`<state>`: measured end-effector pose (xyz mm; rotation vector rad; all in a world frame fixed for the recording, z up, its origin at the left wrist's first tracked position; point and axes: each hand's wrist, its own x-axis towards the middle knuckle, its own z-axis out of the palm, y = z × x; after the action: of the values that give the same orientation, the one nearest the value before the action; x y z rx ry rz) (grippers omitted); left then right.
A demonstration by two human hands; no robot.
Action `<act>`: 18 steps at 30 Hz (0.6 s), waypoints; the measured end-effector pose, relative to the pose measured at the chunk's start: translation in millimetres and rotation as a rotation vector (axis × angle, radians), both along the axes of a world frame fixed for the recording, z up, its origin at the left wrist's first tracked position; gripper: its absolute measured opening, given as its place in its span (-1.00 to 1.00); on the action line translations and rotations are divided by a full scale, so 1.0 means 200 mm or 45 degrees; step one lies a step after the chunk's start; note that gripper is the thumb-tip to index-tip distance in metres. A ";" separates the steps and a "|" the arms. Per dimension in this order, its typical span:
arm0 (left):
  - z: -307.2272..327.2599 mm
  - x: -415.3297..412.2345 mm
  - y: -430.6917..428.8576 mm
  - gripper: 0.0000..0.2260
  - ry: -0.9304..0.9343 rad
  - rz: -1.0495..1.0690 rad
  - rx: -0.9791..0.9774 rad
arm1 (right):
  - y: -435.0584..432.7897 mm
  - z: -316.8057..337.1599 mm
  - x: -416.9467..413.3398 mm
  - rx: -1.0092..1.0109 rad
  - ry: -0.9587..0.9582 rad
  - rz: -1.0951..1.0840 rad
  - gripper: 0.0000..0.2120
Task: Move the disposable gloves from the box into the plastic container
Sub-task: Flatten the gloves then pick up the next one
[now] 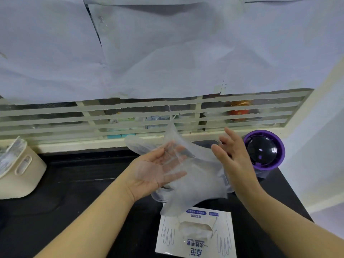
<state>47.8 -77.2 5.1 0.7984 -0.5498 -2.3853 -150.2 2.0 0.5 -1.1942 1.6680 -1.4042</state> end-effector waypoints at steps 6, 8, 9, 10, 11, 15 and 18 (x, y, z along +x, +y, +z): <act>-0.04 -0.04 -0.10 -0.74 -0.005 0.033 0.053 | -0.05 -0.06 -0.04 0.303 -0.844 0.127 -0.15; -0.06 -0.06 -0.12 -0.75 -0.035 0.044 0.062 | -0.10 -0.06 -0.09 0.251 -0.793 0.065 -0.23; -0.07 -0.07 -0.13 -0.76 -0.061 0.058 0.065 | -0.13 -0.06 -0.11 0.245 -0.670 0.053 -0.34; -0.08 -0.07 -0.14 -0.77 -0.109 0.089 0.056 | -0.15 -0.06 -0.13 0.274 -0.456 0.064 -0.45; -0.09 -0.07 -0.16 -0.78 -0.193 0.160 0.021 | -0.18 -0.07 -0.15 0.334 -0.198 0.085 -0.55; -0.11 -0.04 -0.19 -0.75 -0.820 0.741 -0.565 | -0.29 -0.14 -0.18 0.566 0.539 0.195 -0.68; -0.08 -0.03 -0.19 -0.82 -1.152 0.814 -1.608 | -0.33 -0.19 -0.16 0.653 0.808 0.305 -0.62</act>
<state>42.1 -114.9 -10.7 1.0939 -1.5865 -0.6711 -182.2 -64.5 -37.5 -1.5410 2.0394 -0.4076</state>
